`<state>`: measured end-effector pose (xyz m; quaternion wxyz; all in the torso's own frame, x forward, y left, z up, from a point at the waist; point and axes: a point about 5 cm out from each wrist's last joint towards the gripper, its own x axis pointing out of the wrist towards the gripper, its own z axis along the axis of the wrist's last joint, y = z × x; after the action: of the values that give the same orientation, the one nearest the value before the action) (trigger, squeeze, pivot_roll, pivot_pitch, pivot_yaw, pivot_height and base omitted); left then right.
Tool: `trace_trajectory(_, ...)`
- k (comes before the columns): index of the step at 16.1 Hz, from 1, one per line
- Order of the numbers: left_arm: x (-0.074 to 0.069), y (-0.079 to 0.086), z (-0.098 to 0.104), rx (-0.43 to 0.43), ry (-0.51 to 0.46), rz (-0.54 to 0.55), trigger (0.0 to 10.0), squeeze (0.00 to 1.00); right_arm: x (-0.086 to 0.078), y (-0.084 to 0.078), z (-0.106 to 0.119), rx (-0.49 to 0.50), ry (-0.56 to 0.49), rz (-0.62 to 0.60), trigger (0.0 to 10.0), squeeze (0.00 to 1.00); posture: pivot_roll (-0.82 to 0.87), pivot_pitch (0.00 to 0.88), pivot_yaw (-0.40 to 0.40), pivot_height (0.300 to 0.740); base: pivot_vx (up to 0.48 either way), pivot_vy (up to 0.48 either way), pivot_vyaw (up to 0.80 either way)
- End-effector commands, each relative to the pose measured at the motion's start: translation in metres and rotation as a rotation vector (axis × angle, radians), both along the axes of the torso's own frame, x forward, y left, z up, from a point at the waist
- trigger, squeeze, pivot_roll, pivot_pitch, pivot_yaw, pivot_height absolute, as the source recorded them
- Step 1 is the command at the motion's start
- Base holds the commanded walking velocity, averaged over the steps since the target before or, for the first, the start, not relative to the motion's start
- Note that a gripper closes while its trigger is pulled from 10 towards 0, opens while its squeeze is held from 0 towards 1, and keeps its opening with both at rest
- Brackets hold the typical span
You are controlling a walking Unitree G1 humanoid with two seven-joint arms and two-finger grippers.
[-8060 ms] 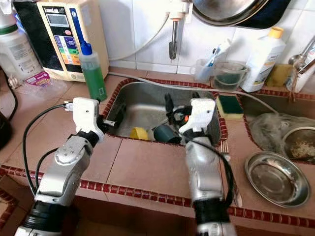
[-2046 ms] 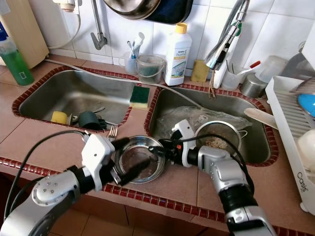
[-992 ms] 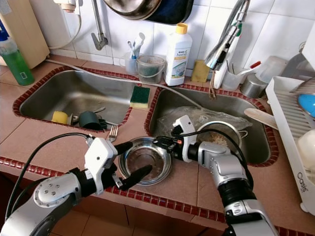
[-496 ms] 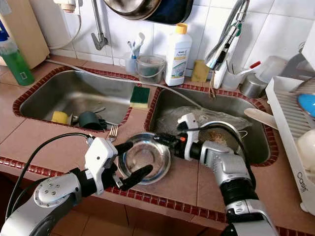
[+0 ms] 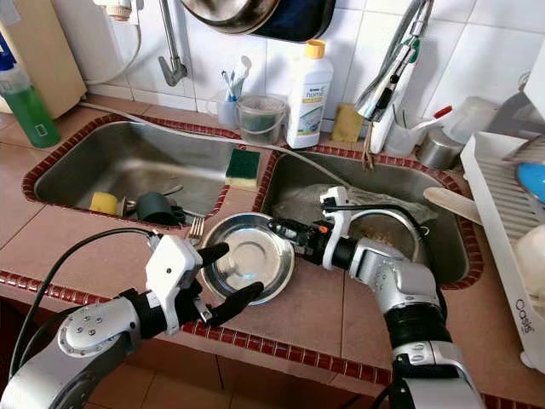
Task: Kitchen organization
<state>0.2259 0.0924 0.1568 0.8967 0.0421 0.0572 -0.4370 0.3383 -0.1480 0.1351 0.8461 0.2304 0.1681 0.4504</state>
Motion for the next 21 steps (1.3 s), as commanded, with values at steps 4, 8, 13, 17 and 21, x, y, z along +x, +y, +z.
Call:
trace_trajectory(4,0.001,-0.001,0.008,-0.020,-0.024,-0.001,10.0,0.00,0.003,-0.001,0.019,0.082,-0.036,0.003,0.0,0.00,-0.09,0.063,-0.037,0.740,0.000,0.000,0.00)
trace_trajectory(8,0.004,0.000,0.012,-0.030,-0.042,0.022,10.0,0.00,0.004,-0.001,0.021,0.113,-0.032,-0.014,0.0,0.00,-0.08,0.061,-0.037,0.740,0.000,0.000,0.00)
trace_trajectory(13,0.028,0.017,0.036,-0.178,-0.118,0.216,10.0,0.00,0.007,-0.004,0.024,0.128,-0.035,-0.050,0.0,0.00,-0.09,0.059,-0.037,0.740,0.000,0.000,0.00)
trace_trajectory(17,0.048,0.040,0.034,-0.178,-0.116,0.423,10.0,0.00,0.010,-0.006,0.035,0.179,-0.079,-0.111,9.2,0.00,-0.09,0.051,-0.034,0.740,0.000,0.000,0.00)
trace_trajectory(21,0.059,0.049,0.027,-0.146,-0.106,0.536,10.0,0.00,0.011,-0.009,0.049,0.240,-0.171,-0.223,10.0,0.00,-0.09,0.047,-0.025,0.740,0.000,0.000,0.00)
